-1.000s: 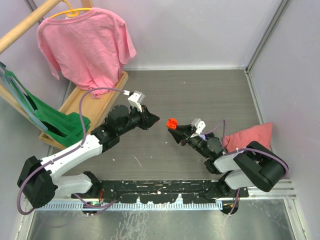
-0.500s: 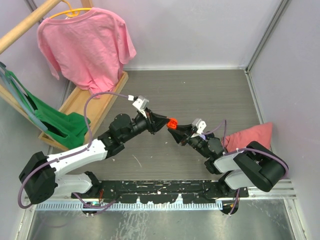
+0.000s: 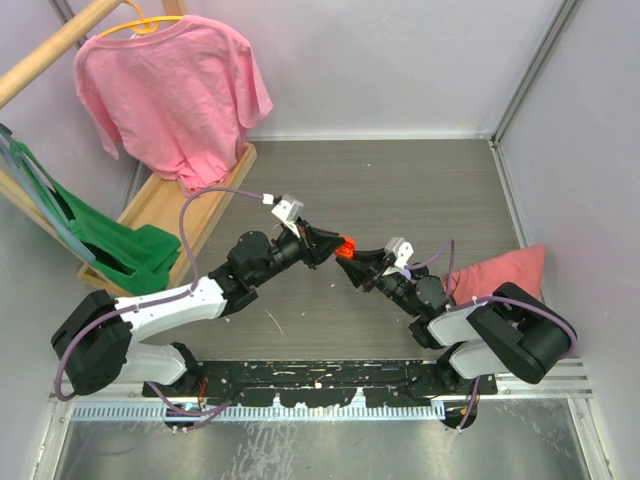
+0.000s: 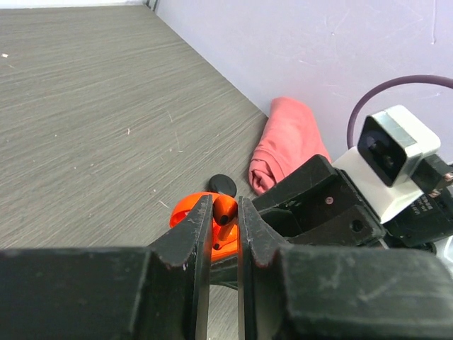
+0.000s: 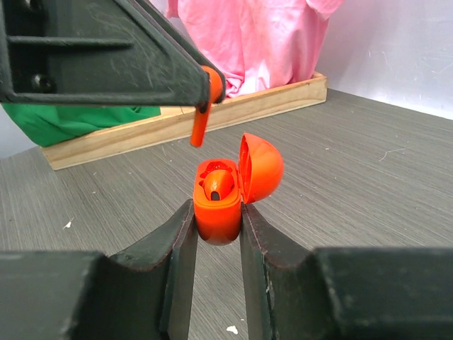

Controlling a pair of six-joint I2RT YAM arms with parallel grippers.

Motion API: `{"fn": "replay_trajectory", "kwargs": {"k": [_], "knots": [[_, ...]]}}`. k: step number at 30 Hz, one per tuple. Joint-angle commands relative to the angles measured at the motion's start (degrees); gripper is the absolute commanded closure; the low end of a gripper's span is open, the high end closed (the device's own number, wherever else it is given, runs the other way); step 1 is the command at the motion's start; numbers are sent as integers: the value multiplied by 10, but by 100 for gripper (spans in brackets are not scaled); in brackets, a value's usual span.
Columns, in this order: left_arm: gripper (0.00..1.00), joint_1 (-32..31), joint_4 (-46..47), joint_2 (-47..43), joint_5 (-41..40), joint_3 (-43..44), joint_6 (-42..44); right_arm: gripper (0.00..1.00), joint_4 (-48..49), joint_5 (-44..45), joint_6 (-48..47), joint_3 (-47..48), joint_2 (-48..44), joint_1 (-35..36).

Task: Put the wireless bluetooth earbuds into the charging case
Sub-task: Place the earbud in the charging case.

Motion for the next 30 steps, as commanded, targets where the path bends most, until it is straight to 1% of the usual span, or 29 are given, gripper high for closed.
{"fn": "replay_trajectory", "kwargs": {"k": [1, 23, 26, 30], "knots": [[92, -2, 64, 19, -11, 1, -11, 97, 87, 1, 3, 0, -8, -1], [92, -8, 81, 4, -34, -43, -45, 98, 87, 20, 4, -5, -14, -1], [90, -9, 80, 1, -43, -52, -48, 98, 87, 25, 4, -7, -17, -2], [83, -10, 69, 1, -45, -52, -48, 98, 87, 27, 4, -8, -21, -1]]}}
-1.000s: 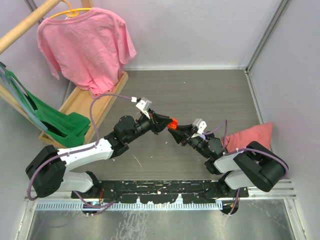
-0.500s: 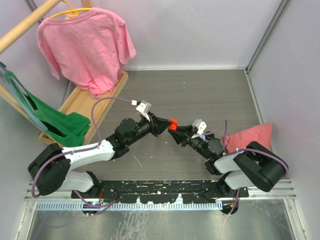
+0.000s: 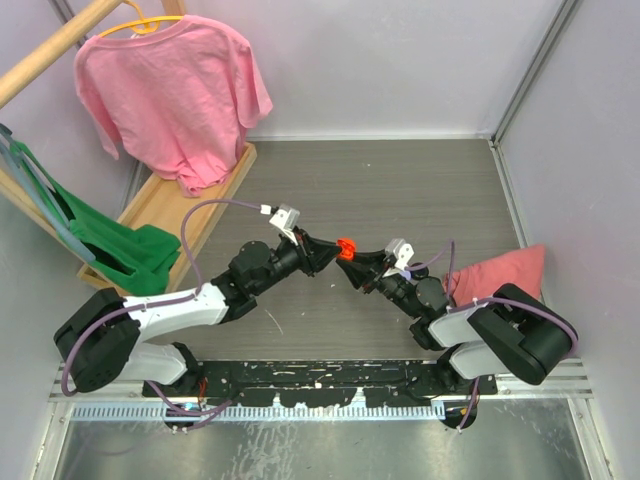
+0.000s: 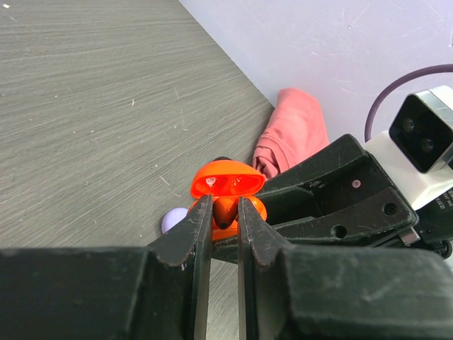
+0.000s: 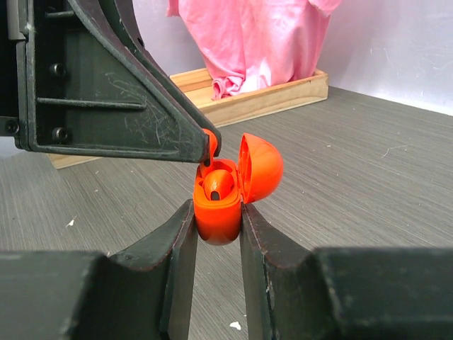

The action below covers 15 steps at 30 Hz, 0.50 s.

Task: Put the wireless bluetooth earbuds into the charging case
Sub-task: Place the earbud in the charging case.

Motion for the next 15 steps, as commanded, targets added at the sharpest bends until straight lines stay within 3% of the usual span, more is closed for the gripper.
{"fn": "replay_trajectory", "kwargs": {"k": [1, 15], "knots": [[81, -2, 18, -18, -14, -1, 2, 98, 87, 21, 2, -1, -17, -1], [59, -1, -57, -74, -32, 13, 51, 98, 87, 17, 3, -2, -19, -2]]}}
